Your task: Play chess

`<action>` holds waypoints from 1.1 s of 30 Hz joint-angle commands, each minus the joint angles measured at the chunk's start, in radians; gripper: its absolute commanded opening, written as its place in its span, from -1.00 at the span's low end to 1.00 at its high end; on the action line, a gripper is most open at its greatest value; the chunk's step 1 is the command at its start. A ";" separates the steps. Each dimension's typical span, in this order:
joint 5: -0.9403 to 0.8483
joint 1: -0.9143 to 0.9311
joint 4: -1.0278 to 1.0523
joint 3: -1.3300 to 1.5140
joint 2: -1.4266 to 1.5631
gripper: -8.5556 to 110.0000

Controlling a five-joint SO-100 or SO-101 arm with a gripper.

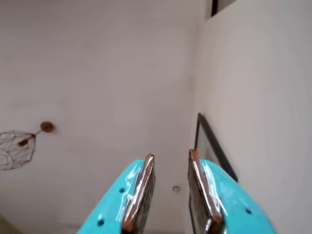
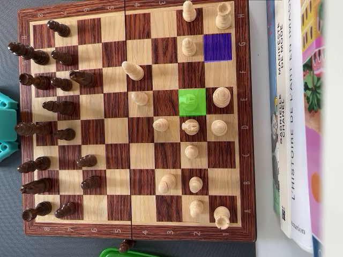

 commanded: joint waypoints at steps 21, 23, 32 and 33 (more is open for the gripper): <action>0.003 -0.002 -0.176 0.020 -0.011 -0.66; 0.003 -0.002 -0.176 0.020 -0.011 -0.66; 0.003 -0.002 -0.176 0.020 -0.011 -0.66; 0.003 -0.002 -0.176 0.020 -0.011 -0.66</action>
